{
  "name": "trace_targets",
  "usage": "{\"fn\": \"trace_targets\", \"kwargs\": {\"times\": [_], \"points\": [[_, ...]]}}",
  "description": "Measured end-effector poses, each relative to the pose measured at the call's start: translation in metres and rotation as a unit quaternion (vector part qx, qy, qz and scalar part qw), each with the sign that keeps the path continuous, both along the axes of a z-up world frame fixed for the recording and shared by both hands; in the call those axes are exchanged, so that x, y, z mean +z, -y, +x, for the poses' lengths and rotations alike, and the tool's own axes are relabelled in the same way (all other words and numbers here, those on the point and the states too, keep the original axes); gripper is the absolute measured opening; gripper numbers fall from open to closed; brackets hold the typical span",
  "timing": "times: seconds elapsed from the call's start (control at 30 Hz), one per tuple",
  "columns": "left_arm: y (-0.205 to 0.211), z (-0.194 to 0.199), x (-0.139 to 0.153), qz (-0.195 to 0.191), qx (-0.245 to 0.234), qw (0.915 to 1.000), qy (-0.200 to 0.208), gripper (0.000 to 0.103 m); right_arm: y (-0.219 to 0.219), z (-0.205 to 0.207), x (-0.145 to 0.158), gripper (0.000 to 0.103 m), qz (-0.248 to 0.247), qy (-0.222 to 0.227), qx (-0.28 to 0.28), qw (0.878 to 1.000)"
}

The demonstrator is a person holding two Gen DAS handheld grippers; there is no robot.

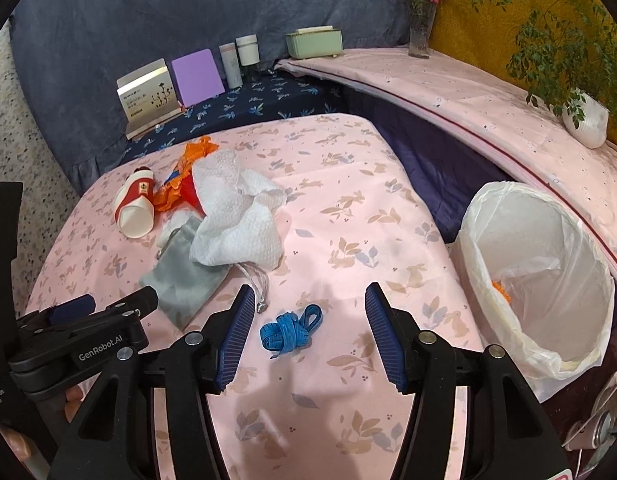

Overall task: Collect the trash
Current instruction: 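Move both tools back toward the blue tie and grey pouch on the table, then grasp the blue tie with the right tool while the left tool grasps the grey pouch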

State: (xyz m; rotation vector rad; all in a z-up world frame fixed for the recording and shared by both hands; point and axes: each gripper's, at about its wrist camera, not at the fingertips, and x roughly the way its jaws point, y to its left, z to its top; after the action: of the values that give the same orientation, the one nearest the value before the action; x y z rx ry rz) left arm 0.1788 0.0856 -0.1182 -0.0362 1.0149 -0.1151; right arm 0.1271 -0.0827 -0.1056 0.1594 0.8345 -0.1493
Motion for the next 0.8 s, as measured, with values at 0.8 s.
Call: {"fn": "trace_targets", "kwargs": {"times": [0.8], "points": [[0.014, 0.034, -0.038, 0.008, -0.015, 0.9997, -0.02, 0.077, -0.001, 0.026, -0.059, 0.051, 0.026, -0.06, 0.004, 0.998]]}}
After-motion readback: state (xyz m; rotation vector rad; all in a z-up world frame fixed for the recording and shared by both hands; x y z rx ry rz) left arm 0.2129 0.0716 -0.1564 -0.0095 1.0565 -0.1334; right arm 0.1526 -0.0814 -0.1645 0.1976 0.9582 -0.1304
